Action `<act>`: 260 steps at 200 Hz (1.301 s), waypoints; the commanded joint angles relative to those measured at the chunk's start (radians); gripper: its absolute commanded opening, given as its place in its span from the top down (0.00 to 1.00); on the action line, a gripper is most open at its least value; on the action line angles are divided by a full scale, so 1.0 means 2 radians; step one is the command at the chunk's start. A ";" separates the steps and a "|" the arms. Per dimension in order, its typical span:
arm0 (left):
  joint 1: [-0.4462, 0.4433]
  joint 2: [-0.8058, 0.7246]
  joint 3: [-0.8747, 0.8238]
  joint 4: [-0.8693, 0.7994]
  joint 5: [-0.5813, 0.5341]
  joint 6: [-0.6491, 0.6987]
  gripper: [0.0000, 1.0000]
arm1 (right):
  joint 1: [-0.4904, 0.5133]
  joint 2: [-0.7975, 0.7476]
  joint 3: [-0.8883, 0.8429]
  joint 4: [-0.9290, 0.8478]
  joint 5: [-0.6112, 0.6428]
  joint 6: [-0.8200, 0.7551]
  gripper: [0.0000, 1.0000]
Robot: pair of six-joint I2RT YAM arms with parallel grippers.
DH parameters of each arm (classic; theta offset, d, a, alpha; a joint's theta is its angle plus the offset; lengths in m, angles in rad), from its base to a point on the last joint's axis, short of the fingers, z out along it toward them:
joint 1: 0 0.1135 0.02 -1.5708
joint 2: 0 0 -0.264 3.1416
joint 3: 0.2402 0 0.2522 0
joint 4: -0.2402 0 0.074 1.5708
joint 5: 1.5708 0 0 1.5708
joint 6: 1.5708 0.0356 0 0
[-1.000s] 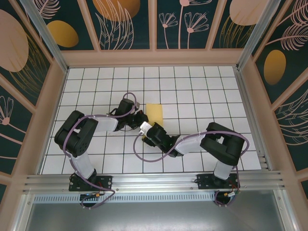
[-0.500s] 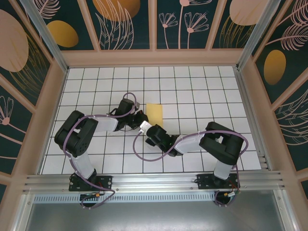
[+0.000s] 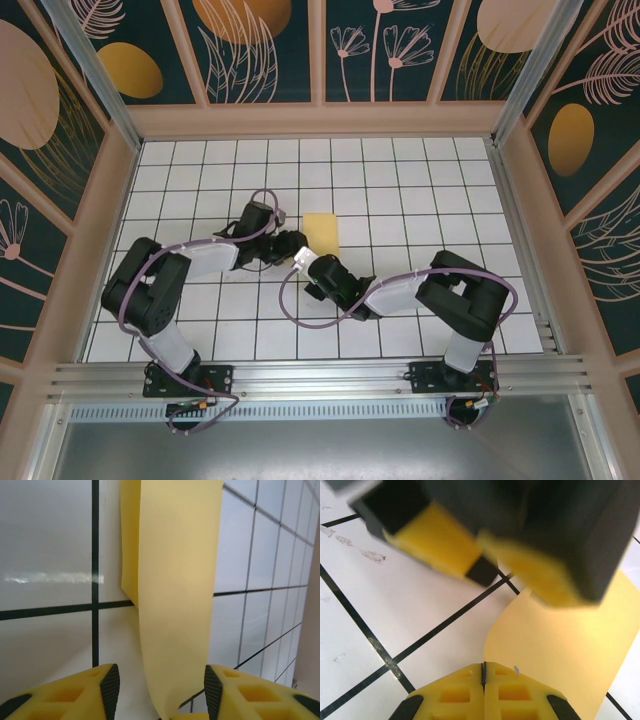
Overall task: Fold a paper plane with a square sheet of paper (fold left side to right side)
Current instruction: Third fold the triangle at the center of the table.
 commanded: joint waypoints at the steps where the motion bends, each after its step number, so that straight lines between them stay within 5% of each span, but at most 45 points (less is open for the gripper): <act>1: 0.015 -0.027 0.024 -0.046 -0.010 0.038 0.46 | -0.002 -0.016 -0.004 -0.002 -0.015 0.008 1.00; 54: 0.017 0.066 0.122 -0.036 0.058 0.069 0.59 | -0.004 -0.013 0.000 -0.003 -0.017 0.013 1.00; 119: 0.007 0.180 0.216 -0.050 0.073 0.089 0.63 | -0.006 -0.001 0.010 -0.013 -0.025 0.019 1.00; 260: -0.001 0.230 0.218 -0.079 0.042 0.117 0.67 | -0.083 -0.014 0.061 -0.098 -0.168 0.066 1.00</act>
